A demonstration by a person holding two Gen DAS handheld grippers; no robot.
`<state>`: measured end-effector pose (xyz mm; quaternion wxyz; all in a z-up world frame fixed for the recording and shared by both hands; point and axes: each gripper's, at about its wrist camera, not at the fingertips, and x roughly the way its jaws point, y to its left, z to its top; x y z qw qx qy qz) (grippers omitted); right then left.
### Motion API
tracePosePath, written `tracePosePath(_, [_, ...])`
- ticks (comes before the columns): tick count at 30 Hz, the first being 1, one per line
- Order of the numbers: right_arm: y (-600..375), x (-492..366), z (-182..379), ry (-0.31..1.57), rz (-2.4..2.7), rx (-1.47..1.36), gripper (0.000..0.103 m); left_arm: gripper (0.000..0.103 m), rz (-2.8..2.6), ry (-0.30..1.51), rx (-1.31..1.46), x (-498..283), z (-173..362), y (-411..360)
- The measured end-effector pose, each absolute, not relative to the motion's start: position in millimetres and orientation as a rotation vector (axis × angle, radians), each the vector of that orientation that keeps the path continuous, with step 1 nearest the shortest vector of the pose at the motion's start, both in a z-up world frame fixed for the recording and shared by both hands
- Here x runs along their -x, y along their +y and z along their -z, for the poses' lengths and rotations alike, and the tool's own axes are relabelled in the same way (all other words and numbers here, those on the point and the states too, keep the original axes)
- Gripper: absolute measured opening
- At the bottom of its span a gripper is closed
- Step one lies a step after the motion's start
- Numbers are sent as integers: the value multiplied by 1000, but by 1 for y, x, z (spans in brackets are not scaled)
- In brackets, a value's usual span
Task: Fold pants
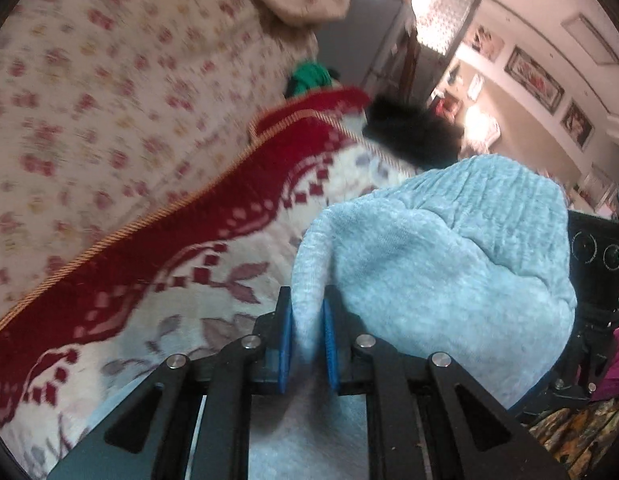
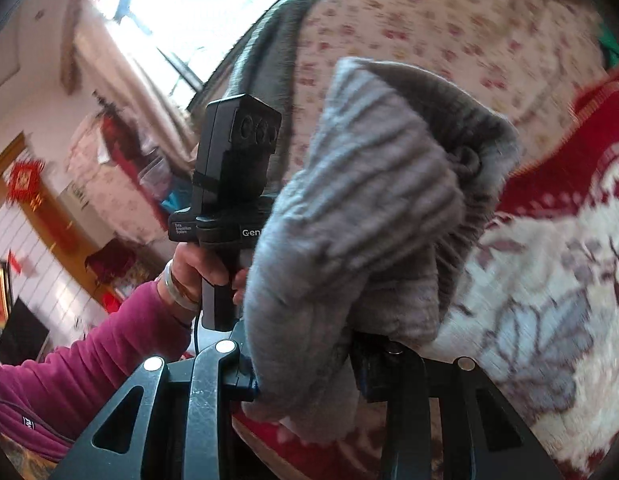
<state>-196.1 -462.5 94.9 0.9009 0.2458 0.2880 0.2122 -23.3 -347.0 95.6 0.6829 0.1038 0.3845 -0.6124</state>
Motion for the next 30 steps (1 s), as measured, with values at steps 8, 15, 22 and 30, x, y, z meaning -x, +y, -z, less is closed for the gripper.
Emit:
tracePosePath(8, [-381, 163, -141, 594, -534, -355, 38, 8, 1220, 772, -99, 3, -127, -238])
tracePosePath(15, [-291, 122, -152, 637, -656, -238, 38, 7, 1044, 769, 39, -18, -116, -126])
tracePosePath(22, [-202, 85, -118, 742, -722, -112, 38, 4, 814, 848, 139, -32, -63, -20])
tracePosePath(30, [-123, 86, -61, 796, -720, 91, 42, 9, 626, 927, 261, -20, -6, 62])
